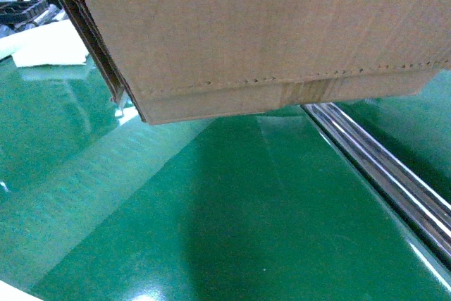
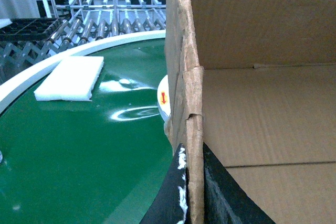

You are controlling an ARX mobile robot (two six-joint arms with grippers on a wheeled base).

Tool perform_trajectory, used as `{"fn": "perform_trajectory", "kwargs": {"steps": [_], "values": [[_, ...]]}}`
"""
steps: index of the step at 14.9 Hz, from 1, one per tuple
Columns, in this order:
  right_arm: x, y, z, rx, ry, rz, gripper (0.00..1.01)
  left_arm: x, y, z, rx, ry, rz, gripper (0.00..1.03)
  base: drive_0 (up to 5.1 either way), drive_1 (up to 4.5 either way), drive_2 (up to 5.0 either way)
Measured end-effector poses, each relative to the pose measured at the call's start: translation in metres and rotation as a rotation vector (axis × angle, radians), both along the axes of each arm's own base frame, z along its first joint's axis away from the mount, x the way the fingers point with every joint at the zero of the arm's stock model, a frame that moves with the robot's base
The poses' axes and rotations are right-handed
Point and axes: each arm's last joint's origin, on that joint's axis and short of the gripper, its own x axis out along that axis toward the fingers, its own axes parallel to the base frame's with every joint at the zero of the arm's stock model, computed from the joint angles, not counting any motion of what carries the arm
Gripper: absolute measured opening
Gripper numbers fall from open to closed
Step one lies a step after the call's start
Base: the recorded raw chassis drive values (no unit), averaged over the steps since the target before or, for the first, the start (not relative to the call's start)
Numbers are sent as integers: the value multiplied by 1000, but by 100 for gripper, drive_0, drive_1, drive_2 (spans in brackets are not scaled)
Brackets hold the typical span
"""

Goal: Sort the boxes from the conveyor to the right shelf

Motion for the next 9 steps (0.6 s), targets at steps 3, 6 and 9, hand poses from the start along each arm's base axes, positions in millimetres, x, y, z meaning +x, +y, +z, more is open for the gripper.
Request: {"fn": "perform_trajectory", "kwargs": {"steps": [3,6,9], "values": [[0,0,0,0,0,0,2,0,0,0,1,0,0,3,0,0,0],[0,0,0,0,0,0,2,0,0,0,1,0,0,3,-31,-31,-31],[1,0,0,0,1,1,2,0,1,0,2,1,3,3,-172,-172,-172]]}}
